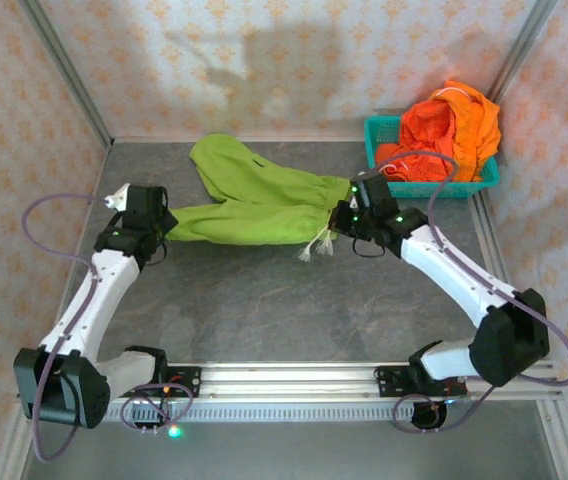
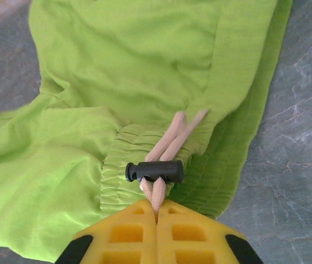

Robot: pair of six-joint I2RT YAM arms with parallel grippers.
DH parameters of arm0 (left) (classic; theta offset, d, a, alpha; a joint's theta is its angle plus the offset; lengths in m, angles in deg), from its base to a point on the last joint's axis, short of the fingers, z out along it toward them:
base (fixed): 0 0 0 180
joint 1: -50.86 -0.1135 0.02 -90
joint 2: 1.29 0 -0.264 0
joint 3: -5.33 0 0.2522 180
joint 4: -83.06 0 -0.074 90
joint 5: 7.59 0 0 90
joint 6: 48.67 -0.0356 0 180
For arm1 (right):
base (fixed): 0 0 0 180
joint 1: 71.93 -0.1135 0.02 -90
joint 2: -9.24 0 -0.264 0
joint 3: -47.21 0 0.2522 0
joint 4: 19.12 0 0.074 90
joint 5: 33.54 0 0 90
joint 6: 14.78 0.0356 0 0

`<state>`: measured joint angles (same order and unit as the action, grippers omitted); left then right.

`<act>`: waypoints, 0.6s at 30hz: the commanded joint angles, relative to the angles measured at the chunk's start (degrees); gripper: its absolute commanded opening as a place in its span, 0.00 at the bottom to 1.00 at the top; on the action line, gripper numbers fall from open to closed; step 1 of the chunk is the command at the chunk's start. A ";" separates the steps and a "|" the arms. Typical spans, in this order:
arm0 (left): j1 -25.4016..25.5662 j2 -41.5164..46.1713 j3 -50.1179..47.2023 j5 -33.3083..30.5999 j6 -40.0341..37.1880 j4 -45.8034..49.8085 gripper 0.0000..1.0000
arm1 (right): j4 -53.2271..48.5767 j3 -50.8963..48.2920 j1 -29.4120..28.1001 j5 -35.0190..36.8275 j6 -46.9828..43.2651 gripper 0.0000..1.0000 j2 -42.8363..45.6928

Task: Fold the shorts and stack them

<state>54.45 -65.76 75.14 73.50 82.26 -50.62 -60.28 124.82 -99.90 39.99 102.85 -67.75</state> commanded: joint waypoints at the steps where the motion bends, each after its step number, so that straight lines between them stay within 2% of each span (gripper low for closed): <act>1: -0.61 0.90 4.90 -4.74 -4.67 7.56 0.00 | -8.33 3.31 0.54 2.53 -0.53 0.00 2.52; 7: -0.62 -2.70 8.11 -2.65 -8.34 9.27 0.03 | -11.84 4.33 1.96 5.15 -1.70 0.00 2.08; 12: -0.70 -9.75 7.70 1.36 -8.31 4.58 0.06 | -8.12 3.36 6.50 1.47 -0.61 0.00 -3.34; 18: -2.77 -24.23 13.55 4.81 -7.59 1.57 0.10 | -3.64 6.05 11.27 -5.16 2.29 0.00 -13.97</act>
<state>53.55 -86.07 84.76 77.43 75.26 -46.84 -66.47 128.58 -90.61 36.95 103.12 -78.68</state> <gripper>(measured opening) 0.090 0.046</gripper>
